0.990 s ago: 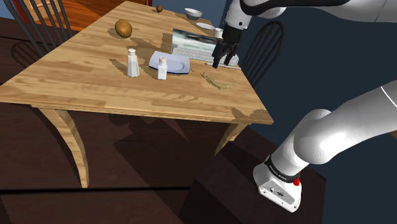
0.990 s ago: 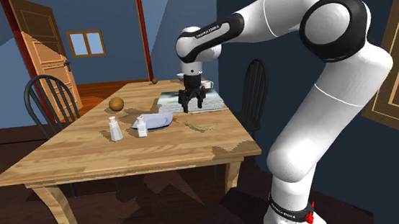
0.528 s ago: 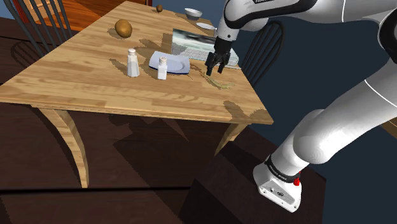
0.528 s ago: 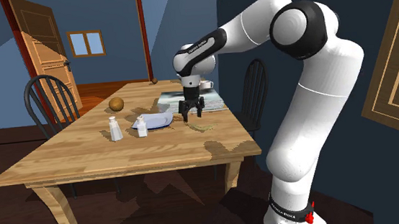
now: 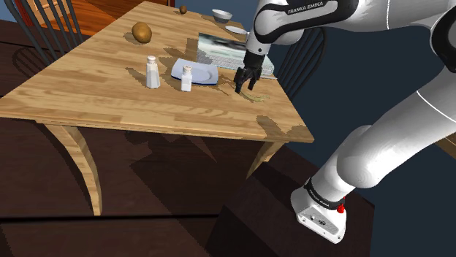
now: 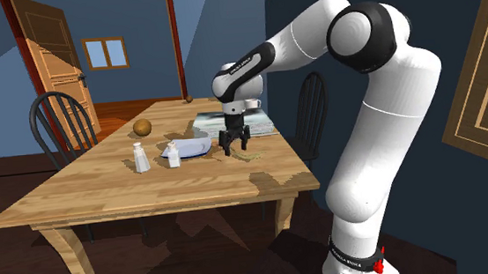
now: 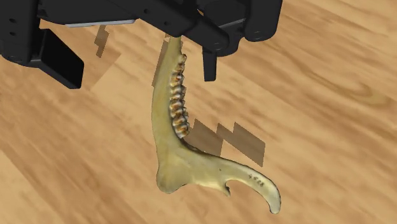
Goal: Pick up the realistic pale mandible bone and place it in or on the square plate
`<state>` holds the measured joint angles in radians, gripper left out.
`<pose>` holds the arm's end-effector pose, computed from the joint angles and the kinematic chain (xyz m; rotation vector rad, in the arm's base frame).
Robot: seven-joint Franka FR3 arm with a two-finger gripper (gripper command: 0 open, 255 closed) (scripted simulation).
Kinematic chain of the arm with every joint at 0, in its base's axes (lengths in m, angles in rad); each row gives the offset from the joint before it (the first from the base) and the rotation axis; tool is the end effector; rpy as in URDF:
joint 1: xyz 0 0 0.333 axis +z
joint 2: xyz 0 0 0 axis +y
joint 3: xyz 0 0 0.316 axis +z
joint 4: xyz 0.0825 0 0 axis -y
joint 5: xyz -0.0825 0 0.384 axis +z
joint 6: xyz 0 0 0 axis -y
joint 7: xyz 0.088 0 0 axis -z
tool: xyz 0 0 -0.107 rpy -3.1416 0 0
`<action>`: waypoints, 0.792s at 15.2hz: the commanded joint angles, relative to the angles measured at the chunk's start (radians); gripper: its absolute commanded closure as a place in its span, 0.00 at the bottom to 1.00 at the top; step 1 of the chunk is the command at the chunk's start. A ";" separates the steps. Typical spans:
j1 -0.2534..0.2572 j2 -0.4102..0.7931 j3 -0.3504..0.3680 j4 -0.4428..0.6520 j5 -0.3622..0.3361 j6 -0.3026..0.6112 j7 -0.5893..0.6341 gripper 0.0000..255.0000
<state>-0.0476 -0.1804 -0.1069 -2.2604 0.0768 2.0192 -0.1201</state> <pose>0.4763 -0.0707 0.4311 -3.0440 0.1028 0.0757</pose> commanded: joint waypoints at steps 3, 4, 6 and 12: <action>0.000 -0.001 0.000 -0.002 0.000 0.002 0.000 0.00; 0.000 0.000 0.000 -0.002 0.000 0.002 0.000 0.00; 0.000 0.000 0.000 -0.002 0.000 0.002 0.000 1.00; 0.000 -0.001 0.000 -0.001 0.000 0.000 0.000 1.00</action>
<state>-0.0484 -0.1827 -0.1078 -2.2589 0.0762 2.0201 -0.1203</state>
